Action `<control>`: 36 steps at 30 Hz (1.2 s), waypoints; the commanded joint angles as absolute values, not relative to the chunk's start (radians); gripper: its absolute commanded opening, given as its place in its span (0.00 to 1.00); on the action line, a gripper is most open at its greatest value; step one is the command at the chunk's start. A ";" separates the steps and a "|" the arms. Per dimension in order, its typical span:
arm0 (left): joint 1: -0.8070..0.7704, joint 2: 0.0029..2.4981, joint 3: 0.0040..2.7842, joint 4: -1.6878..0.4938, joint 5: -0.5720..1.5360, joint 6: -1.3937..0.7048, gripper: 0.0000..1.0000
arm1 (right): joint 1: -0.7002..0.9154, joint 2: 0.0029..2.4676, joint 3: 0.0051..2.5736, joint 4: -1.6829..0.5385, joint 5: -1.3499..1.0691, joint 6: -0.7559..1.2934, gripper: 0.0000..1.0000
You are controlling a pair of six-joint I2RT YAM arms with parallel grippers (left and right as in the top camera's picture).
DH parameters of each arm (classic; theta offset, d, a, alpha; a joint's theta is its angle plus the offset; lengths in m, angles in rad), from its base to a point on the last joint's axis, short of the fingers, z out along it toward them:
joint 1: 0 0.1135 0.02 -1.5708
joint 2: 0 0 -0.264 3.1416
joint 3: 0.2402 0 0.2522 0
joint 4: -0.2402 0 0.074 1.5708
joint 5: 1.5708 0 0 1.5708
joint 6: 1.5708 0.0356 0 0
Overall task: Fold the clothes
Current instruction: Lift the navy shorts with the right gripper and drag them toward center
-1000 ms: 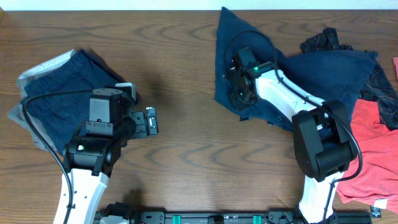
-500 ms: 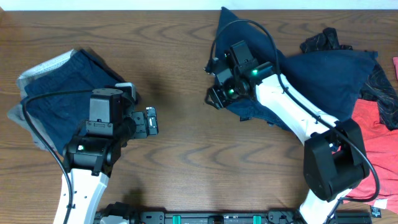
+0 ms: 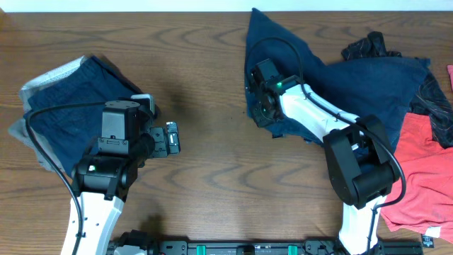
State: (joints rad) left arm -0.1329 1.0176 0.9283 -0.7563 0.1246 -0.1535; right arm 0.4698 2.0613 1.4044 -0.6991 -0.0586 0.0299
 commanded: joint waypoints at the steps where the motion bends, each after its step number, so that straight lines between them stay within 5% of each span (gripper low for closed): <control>1: -0.136 1.018 0.945 -0.758 0.123 -0.155 0.98 | 0.481 2.040 1.415 -0.727 -0.499 -0.167 0.01; 6: -0.136 1.018 0.945 -0.758 0.123 -0.155 0.98 | 0.483 1.954 1.458 -0.696 -1.000 -0.288 0.01; 7: -0.136 1.018 0.945 -0.758 0.123 -0.155 0.98 | 0.482 1.940 1.460 -0.678 -1.006 -0.285 0.12; 10: -0.136 1.018 0.945 -0.758 0.123 -0.155 0.98 | 0.482 1.919 1.460 -0.638 -0.765 -0.233 0.99; 21: -0.136 1.029 0.925 -0.783 0.167 -0.218 0.98 | 0.444 1.893 1.460 -0.901 0.300 0.236 0.99; 36: -0.144 1.446 0.846 -0.516 0.518 -0.272 0.99 | 0.241 1.636 1.460 -1.112 0.253 0.318 0.99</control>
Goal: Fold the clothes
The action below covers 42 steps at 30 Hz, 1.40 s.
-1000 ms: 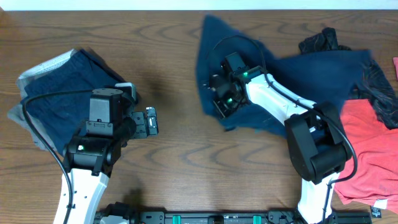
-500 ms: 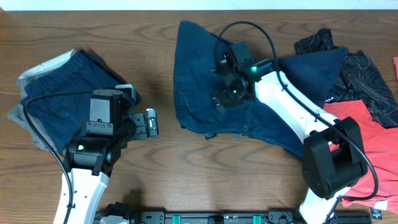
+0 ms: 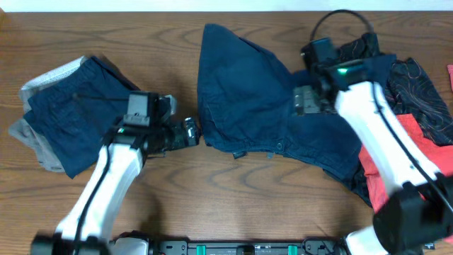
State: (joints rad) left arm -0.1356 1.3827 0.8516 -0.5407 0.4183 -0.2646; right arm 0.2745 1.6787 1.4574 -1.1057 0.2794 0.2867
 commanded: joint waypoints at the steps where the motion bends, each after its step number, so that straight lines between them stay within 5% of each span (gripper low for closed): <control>1: -0.154 1.486 0.846 -0.488 0.526 -0.272 0.98 | 0.221 1.617 1.460 -1.118 0.230 0.318 0.99; 9: -0.296 1.695 0.846 -0.279 0.539 -0.272 0.88 | 0.127 1.554 1.460 -1.163 0.197 0.317 0.99; 10: -0.314 1.714 0.846 -0.253 0.539 -0.272 0.80 | 0.123 1.554 1.460 -1.171 0.197 0.317 0.99; 13: -0.346 1.745 0.847 -0.206 0.538 -0.271 0.11 | 0.120 1.554 1.459 -1.191 0.201 0.317 0.99; 14: -0.347 1.745 0.848 -0.208 0.534 -0.271 0.06 | 0.119 1.554 1.459 -1.195 0.205 0.317 0.99; 25: -0.153 1.613 1.298 -0.712 0.182 -0.096 0.06 | 0.084 1.555 1.459 -1.201 0.145 0.295 0.98; 29: -0.079 1.613 1.404 -0.709 0.159 -0.097 0.10 | 0.084 1.556 1.456 -1.203 0.144 0.295 0.97; 34: -0.021 1.619 1.409 -0.752 0.187 -0.150 0.90 | 0.084 1.556 1.456 -1.214 0.145 0.295 0.98; 35: -0.021 1.620 1.409 -0.785 0.219 -0.155 0.98 | 0.084 1.556 1.455 -1.214 0.145 0.295 0.98; 42: -0.120 1.623 1.371 -1.053 0.434 -0.171 0.98 | 0.084 1.556 1.454 -1.213 0.147 0.295 0.99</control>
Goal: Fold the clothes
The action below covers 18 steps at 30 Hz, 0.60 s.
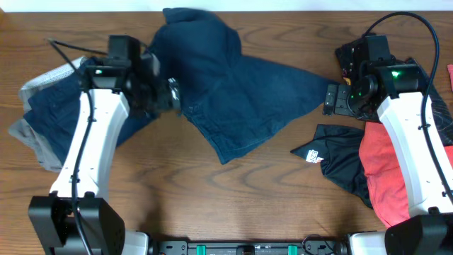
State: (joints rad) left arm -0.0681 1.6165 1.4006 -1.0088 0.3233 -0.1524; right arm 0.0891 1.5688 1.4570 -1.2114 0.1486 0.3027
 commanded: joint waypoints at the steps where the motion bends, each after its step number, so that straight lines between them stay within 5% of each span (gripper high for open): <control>1: -0.140 1.623 1.355 -1.062 0.434 -0.190 0.98 | 0.083 1.556 1.454 -1.213 0.150 0.295 0.99; 11: -0.375 1.635 1.033 -0.778 0.435 -0.518 0.99 | 0.083 1.556 1.454 -1.226 0.150 0.295 0.99; 15: -0.448 1.635 0.933 -0.579 0.434 -0.536 0.72 | 0.083 1.556 1.454 -1.225 0.150 0.295 0.99; 18: -0.496 1.642 0.876 -0.460 0.434 -0.568 0.67 | 0.083 1.556 1.454 -1.227 0.149 0.296 0.99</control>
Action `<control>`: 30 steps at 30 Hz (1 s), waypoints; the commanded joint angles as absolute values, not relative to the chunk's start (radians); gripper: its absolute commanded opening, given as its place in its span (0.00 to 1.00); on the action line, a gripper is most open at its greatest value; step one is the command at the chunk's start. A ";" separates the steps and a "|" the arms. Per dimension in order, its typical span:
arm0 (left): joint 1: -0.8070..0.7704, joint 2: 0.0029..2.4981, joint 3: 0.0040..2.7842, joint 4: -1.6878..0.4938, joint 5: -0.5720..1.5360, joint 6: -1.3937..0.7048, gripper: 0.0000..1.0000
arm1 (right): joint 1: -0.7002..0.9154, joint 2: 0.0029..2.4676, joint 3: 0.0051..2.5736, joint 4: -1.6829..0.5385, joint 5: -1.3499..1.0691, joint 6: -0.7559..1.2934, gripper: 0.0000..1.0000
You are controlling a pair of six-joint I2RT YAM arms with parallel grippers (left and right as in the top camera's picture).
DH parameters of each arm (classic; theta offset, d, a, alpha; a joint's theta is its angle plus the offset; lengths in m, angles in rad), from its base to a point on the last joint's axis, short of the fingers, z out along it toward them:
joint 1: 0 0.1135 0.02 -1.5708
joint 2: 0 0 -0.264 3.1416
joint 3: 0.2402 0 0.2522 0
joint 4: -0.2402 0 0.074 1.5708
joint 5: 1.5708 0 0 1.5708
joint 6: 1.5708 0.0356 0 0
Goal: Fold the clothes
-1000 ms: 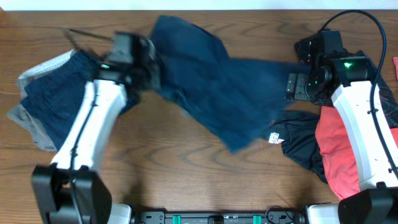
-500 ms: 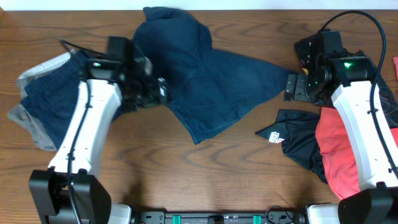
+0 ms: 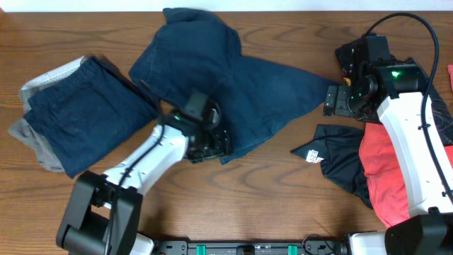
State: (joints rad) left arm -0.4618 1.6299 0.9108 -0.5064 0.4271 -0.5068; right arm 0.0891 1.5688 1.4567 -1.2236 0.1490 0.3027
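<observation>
A large navy garment [image 3: 233,78] lies spread and rumpled across the upper middle of the table. Its pointed right end reaches toward my right gripper [image 3: 330,99], which stands just beside that tip with its fingers apart and nothing between them. My left gripper [image 3: 214,145] is down at the garment's lower hem, near its bottom corner. The cloth and the wrist hide its fingertips, so its state is unclear. A folded navy piece [image 3: 78,113] rests on a grey piece [image 3: 32,138] at the left.
At the right lie a black garment with a white tag [image 3: 336,159], a red garment [image 3: 396,184] under the right arm, and a dark patterned one [image 3: 352,53] at the back. The table's far edge [image 3: 85,11] runs along the top.
My left arm has moved from the garment's upper left side, near the folded pile, to its lower hem in the middle. The garment and my right arm lie as before.
At first the navy garment was bunched at the right under my right gripper, with my left gripper idle beside the folded pile. Then it lay stretched toward the middle between both grippers. Later it was spread across the upper centre, left gripper at its left side, now at its hem.
</observation>
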 commanded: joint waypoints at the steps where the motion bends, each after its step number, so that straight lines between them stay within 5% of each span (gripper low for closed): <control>1: -0.508 1.646 0.866 -0.440 0.434 -0.575 0.66 | 0.083 1.556 1.454 -1.227 0.149 0.296 0.99; 4: -0.530 1.649 0.855 -0.444 0.430 -0.574 0.09 | 0.083 1.556 1.454 -1.232 0.149 0.295 0.99; 5: -0.532 1.649 0.856 -0.466 0.430 -0.574 0.06 | 0.083 1.556 1.454 -1.236 0.149 0.295 0.99; 15: -0.241 1.557 0.888 -0.962 0.173 -0.443 0.06 | 0.083 1.557 1.361 -1.241 0.116 0.320 0.99; 18: -0.109 1.490 0.889 -0.999 0.171 -0.406 0.06 | 0.088 1.557 1.266 -1.179 -0.090 0.306 0.96; 23: 0.050 1.401 0.889 -1.029 0.080 -0.383 0.06 | 0.117 1.557 1.104 -0.928 -0.447 0.135 0.95; 30: 0.192 1.358 0.889 -1.073 0.040 -0.393 0.06 | 0.152 1.560 0.966 -0.543 -0.446 0.149 0.98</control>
